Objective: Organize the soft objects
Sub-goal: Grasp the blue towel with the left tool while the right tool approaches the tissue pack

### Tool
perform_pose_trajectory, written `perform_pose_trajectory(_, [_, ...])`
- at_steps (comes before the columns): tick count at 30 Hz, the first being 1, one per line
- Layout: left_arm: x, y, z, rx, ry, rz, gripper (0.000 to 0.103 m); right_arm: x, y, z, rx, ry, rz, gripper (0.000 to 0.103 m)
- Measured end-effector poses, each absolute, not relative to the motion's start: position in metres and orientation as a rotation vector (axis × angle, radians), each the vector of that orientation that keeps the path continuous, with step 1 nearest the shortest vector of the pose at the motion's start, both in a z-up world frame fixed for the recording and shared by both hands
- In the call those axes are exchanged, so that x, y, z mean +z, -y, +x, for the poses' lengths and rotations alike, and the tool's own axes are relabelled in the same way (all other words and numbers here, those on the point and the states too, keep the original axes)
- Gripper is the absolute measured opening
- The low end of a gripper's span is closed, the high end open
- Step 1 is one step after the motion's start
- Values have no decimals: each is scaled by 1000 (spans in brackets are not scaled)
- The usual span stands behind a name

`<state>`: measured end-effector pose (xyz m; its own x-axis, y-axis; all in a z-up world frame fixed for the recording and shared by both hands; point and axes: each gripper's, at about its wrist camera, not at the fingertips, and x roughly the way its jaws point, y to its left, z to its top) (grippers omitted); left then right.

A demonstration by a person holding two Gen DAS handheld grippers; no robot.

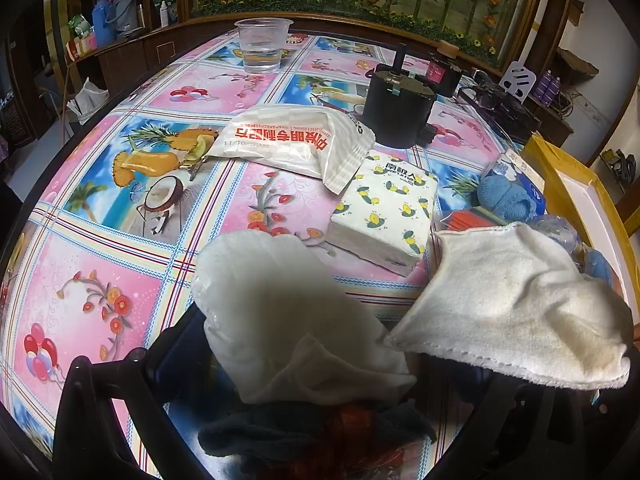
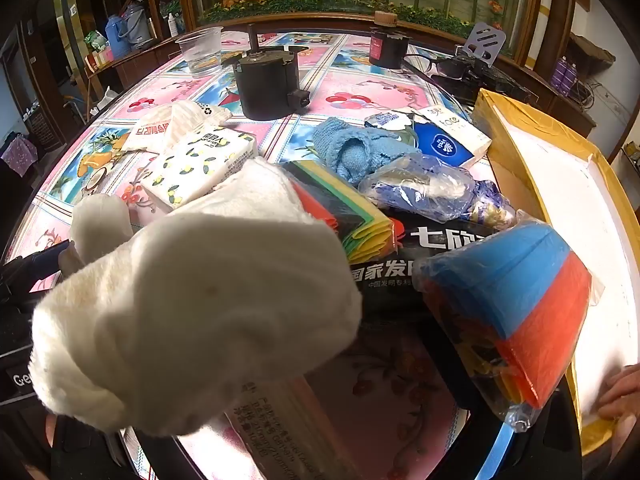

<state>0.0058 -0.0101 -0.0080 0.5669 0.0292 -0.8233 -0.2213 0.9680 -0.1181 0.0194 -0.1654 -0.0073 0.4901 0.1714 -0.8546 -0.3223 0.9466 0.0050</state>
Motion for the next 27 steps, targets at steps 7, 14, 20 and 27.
perform_pose_trajectory(7, [-9, 10, 6, 151, -961, -213, 103, -7, 166, 20, 302, -1016, -163, 103])
perform_pose_trajectory(14, [-9, 10, 6, 150, -961, -215, 103, -8, 166, 20, 302, -1015, -164, 103])
perform_pose_trajectory(20, [-9, 10, 6, 148, -959, -219, 103, -8, 164, 20, 338, -1016, -187, 103])
perform_pose_trajectory(27, [-6, 7, 3, 142, -949, -238, 103, -3, 171, -12, 560, -1063, -316, 103])
